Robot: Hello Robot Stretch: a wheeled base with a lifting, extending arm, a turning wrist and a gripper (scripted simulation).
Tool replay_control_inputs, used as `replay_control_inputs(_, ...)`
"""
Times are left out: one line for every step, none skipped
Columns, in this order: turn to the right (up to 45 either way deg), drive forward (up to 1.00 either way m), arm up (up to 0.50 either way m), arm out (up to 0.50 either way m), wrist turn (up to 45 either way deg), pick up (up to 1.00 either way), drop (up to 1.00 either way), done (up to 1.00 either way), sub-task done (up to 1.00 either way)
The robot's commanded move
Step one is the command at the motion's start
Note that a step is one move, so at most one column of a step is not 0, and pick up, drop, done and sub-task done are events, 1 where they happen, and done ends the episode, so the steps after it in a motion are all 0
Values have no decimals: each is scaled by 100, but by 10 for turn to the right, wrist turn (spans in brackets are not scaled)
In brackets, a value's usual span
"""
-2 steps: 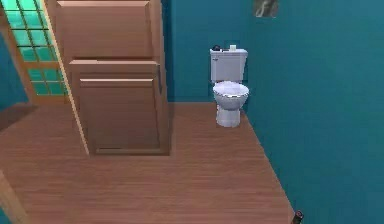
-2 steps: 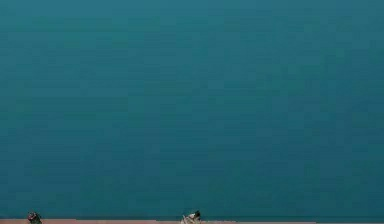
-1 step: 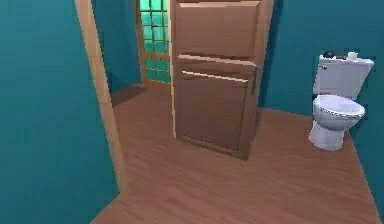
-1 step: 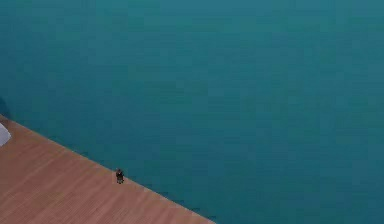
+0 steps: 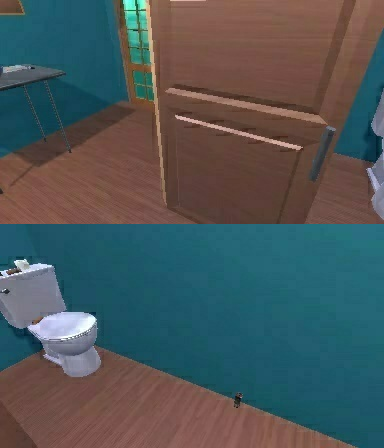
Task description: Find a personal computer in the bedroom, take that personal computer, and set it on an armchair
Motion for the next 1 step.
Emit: replay_control_inputs(-30, 0, 0, 0, 0, 0, 0, 0, 0)
